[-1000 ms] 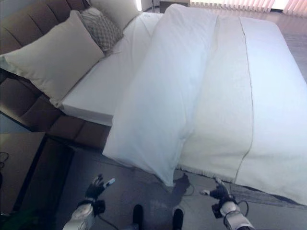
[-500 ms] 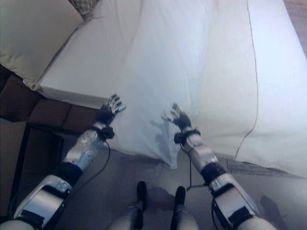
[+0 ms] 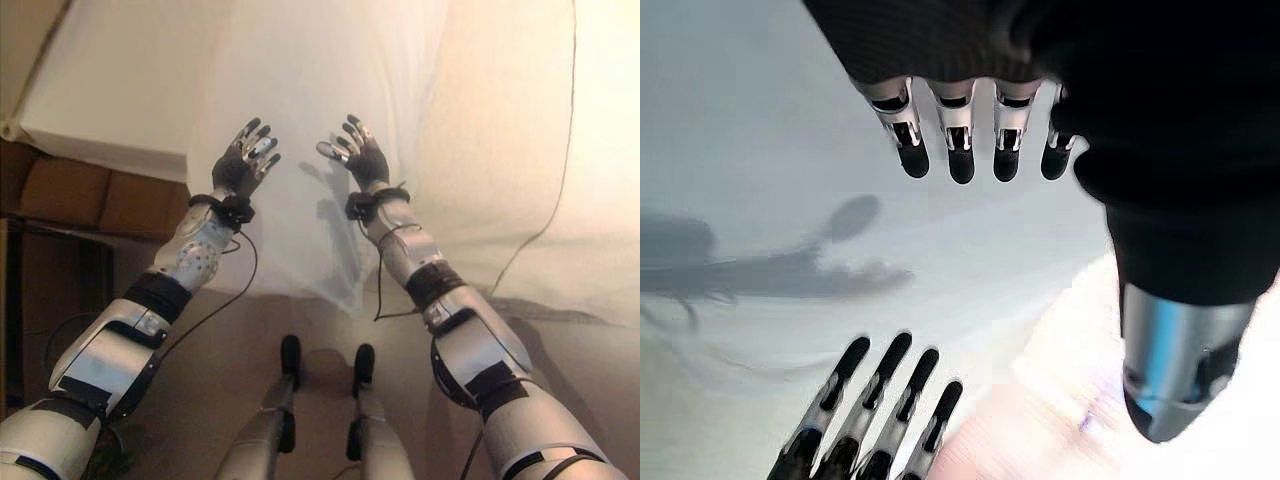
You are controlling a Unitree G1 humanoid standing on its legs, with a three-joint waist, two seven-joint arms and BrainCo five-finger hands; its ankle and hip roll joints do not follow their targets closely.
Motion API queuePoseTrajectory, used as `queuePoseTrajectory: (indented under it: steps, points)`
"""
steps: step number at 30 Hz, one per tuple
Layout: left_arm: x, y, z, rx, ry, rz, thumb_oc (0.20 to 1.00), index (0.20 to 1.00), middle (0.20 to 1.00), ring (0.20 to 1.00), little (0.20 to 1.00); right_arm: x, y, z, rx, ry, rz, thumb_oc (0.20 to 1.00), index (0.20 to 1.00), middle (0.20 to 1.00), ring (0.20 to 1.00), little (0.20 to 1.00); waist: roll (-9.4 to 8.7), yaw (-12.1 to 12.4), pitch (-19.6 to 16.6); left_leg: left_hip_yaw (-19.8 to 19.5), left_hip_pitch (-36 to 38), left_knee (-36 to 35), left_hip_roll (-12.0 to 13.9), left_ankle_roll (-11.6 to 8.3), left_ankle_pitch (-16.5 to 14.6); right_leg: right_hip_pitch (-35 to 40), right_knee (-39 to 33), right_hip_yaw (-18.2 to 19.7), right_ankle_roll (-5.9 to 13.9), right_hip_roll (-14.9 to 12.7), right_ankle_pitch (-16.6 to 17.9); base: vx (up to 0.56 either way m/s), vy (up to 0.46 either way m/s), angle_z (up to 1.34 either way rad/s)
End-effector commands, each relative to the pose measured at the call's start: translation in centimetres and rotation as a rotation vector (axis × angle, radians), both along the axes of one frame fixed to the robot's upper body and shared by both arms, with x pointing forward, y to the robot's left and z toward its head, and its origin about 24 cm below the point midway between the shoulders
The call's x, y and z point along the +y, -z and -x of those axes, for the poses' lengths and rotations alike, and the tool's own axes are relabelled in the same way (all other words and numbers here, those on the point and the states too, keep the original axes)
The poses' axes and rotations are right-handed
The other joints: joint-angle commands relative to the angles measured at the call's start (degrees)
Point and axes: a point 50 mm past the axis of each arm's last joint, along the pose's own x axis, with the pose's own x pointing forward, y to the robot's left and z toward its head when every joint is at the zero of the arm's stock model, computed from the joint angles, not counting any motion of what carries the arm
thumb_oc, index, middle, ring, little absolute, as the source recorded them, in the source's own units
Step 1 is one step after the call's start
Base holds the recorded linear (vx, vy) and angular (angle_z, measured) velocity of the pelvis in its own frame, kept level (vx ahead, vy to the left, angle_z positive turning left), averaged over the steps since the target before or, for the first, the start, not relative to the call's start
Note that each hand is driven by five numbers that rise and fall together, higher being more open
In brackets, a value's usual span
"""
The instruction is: Make the bed
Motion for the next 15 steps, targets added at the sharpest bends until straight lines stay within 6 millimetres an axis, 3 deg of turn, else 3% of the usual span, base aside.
queuePoseTrajectory:
  steps: [1, 8, 12, 15]
  points:
    - [1.1, -4.2, -0.3, -0.081, -0.085, 0.003, 1.000, 1.000, 1.000, 1.000, 1.000, -0.5, -5.3, 0.2, -0.131, 0.061, 0.052, 1.000, 1.000, 1.000, 1.000, 1.000, -0.75, 1.54, 3.71, 0.18, -1.64, 3.58, -1.49, -4.58, -3.89, -6.25, 4.82, 0.17, 2.99, -0.71, -0.73, 0.00, -0.041, 0.15]
    - [3.2, -3.7, -1.2, 0.016, -0.248, -0.034, 1.000, 1.000, 1.000, 1.000, 1.000, -1.3, -4.8, -0.8, -0.040, 0.182, 0.090, 1.000, 1.000, 1.000, 1.000, 1.000, -0.90, 1.50, 4.08, -2.07, -15.77, 10.28, -1.69, -4.77, -7.29, -19.04, 9.35, 0.18, 2.95, -0.72, -2.19, 0.04, -0.026, 0.04]
    - [5.0, -4.2, -1.2, 0.023, -0.359, -0.109, 1.000, 1.000, 1.000, 1.000, 1.000, -2.1, -5.0, -1.0, -0.038, 0.276, 0.211, 1.000, 1.000, 1.000, 1.000, 1.000, -0.71, 1.27, 4.08, -2.36, -22.87, 10.83, -1.54, -5.06, -7.02, -25.87, 10.34, -0.18, 2.87, -1.24, -2.57, 0.03, -0.001, 0.02]
    - [6.2, -3.5, -1.3, 0.060, -0.428, -0.095, 1.000, 1.000, 1.000, 1.000, 1.000, -2.5, -4.3, -1.1, -0.023, 0.317, 0.253, 1.000, 1.000, 1.000, 1.000, 1.000, -0.59, 1.17, 4.08, -2.68, -26.58, 11.00, -1.66, -5.08, -7.00, -29.93, 10.88, -0.44, 2.82, -1.61, -2.97, 0.04, 0.006, 0.09]
